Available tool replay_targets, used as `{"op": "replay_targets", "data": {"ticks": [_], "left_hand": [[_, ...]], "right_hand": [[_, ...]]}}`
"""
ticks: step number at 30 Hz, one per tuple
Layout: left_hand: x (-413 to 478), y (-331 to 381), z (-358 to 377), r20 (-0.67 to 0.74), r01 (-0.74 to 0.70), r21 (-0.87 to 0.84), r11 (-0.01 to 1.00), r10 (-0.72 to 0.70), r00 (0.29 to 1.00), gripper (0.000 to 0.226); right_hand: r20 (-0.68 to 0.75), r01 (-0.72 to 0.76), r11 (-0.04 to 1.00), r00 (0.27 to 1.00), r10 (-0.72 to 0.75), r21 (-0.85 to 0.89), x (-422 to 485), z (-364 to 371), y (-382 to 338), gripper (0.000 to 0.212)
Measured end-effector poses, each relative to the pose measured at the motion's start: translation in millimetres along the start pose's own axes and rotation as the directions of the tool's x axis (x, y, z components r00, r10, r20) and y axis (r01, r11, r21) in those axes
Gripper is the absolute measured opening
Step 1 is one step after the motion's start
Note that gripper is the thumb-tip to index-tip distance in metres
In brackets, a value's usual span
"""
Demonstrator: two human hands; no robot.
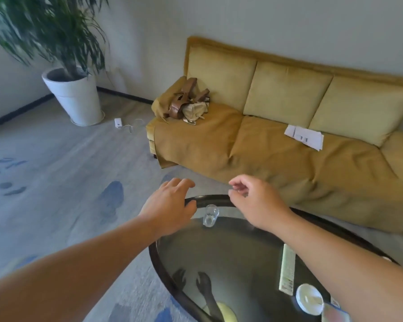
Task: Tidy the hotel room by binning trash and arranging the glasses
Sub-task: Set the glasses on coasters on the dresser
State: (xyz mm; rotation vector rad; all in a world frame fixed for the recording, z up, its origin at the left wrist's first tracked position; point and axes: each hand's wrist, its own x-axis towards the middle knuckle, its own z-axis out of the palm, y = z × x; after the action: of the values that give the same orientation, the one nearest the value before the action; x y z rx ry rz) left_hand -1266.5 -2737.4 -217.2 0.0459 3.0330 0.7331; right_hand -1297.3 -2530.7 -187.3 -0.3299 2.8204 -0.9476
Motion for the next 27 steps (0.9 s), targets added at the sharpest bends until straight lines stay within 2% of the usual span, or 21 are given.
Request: {"op": "replay_targets", "data": {"ticks": [7,14,27], "left_hand": [[42,-21,39,0.149,-0.045,-0.031,0.998,0.05,0.988,0.044],[74,-26,73,0.217,-0.047,-0.014,0.999,0.049,0.975,0.05],[112,-52,188,0.376,0.181,-0.137,0.974,-0.118,0.919,0.068]], "right_hand": [[0.01,-0.138,0.99,0.99,0.138,-0.021,26,15,21,0.025],[0.064,-0.201,0.979,0.978,0.199,0.021,52,36,58,0.027],[0.215,-0.327,0.944,0.925,0.312,0.038,97,89,149,0.031]]}}
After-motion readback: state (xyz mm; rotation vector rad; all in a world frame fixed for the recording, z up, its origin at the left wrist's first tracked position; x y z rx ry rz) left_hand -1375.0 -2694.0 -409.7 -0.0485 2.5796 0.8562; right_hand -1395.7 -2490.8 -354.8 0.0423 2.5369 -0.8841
